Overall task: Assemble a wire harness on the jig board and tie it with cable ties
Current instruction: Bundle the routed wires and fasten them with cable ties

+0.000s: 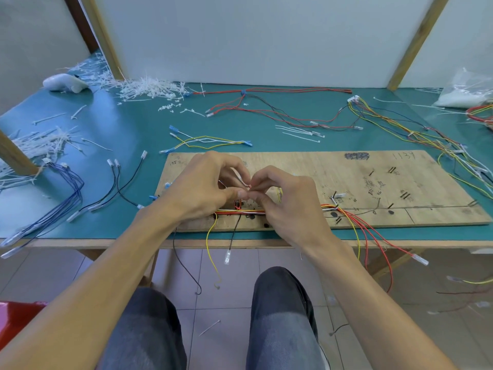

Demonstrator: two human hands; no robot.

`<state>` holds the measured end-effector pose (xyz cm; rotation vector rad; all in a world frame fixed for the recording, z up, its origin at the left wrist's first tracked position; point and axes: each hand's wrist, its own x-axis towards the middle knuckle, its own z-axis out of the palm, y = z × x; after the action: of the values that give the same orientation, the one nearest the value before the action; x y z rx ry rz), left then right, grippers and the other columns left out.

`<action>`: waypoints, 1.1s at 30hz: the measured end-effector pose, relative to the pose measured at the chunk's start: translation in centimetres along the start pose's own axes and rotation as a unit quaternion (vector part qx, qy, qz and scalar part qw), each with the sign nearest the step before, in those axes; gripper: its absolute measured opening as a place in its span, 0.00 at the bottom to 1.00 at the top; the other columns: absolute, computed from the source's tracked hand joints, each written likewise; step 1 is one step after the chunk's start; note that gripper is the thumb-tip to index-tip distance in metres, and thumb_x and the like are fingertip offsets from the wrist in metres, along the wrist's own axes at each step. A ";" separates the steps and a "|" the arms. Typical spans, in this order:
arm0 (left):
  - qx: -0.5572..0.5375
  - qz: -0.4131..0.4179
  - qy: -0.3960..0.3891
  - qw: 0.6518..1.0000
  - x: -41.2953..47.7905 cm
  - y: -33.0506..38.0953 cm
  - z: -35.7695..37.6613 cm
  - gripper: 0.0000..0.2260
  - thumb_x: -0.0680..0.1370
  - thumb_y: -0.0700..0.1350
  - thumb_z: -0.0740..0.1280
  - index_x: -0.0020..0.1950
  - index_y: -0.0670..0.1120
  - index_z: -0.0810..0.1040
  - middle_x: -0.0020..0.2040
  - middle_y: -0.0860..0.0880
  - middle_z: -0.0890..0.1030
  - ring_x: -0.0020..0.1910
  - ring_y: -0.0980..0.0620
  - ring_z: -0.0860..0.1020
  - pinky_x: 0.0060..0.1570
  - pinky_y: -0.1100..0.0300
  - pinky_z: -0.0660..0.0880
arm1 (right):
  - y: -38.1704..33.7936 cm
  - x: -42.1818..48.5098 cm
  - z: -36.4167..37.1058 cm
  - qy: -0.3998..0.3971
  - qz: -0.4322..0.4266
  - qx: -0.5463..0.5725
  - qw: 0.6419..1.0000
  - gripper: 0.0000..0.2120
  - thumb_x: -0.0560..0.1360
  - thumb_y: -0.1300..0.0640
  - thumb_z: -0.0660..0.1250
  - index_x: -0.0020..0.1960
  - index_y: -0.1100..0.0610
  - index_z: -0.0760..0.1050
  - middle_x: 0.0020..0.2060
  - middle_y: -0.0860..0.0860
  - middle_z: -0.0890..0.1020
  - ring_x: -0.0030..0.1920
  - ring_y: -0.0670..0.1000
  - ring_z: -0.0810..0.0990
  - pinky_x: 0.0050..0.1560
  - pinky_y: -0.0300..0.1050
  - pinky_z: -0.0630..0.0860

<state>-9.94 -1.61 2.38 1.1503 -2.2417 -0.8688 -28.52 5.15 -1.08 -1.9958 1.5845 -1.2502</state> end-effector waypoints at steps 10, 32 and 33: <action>-0.068 0.006 0.034 0.997 -0.2 -0.6 0.6 0.13 0.71 0.35 0.81 0.48 0.48 0.82 0.41 0.49 0.86 0.40 0.48 0.85 0.48 0.51 0.83 | -0.4 1.9 -1.1 -0.089 -0.018 -0.027 0.996 0.08 0.73 0.64 0.79 0.46 0.53 0.85 0.36 0.42 0.86 0.42 0.41 0.85 0.52 0.40 0.79; -0.100 0.005 -0.022 0.995 0.7 -1.4 0.1 0.11 0.71 0.40 0.82 0.49 0.47 0.84 0.40 0.48 0.87 0.43 0.46 0.85 0.48 0.56 0.81 | -1.1 4.3 -2.2 -0.170 0.026 -0.073 0.982 0.12 0.70 0.67 0.77 0.43 0.50 0.84 0.35 0.42 0.86 0.42 0.39 0.84 0.44 0.28 0.73; -0.103 0.006 -0.023 0.994 0.7 -1.4 0.1 0.11 0.71 0.39 0.82 0.50 0.47 0.84 0.41 0.48 0.87 0.43 0.46 0.85 0.48 0.57 0.81 | -1.2 4.3 -2.3 -0.171 0.034 -0.069 0.982 0.11 0.70 0.66 0.77 0.43 0.50 0.83 0.35 0.42 0.86 0.41 0.39 0.84 0.44 0.28 0.72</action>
<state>-9.61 -2.78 1.44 1.0305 -2.1341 -1.1041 -29.50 2.28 2.96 -2.0827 1.5844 -0.7391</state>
